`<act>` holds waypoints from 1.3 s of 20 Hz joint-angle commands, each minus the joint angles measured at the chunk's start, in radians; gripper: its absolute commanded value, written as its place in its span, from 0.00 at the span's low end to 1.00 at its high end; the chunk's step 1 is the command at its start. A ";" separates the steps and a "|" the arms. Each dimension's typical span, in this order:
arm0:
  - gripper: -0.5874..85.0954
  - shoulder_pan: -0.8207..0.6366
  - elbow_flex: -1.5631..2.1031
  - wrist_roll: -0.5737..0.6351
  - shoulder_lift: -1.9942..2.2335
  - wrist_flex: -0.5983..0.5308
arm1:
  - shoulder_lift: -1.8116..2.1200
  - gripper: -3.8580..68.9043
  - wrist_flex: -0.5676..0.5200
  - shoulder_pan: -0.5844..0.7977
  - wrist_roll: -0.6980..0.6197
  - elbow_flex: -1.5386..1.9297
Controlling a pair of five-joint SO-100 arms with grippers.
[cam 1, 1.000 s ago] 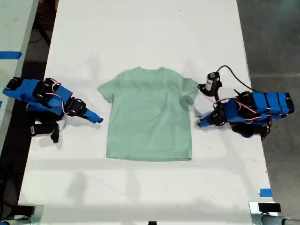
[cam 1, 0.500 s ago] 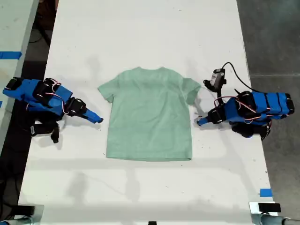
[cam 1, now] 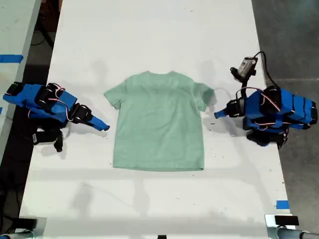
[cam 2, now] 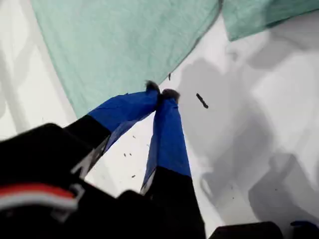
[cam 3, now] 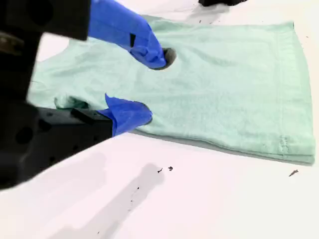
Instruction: Fold t shirt
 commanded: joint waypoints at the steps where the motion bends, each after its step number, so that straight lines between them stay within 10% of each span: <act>1: 0.17 -0.021 -0.011 0.006 0.008 0.002 | -0.351 0.10 0.107 0.196 -0.098 -0.396; 7: 0.17 -0.023 -0.011 0.006 0.008 0.002 | -0.908 0.27 0.152 0.548 -0.324 -0.796; 18: 0.17 -0.023 -0.011 0.006 0.008 0.002 | -1.503 0.21 -0.436 0.667 -0.431 -0.584; 20: 0.17 -0.023 -0.011 0.006 0.008 0.002 | -1.508 0.06 -0.445 0.664 -0.431 -0.574; 26: 0.17 -0.023 -0.011 0.006 0.008 0.002 | -1.253 0.04 -0.247 0.601 -0.388 -0.706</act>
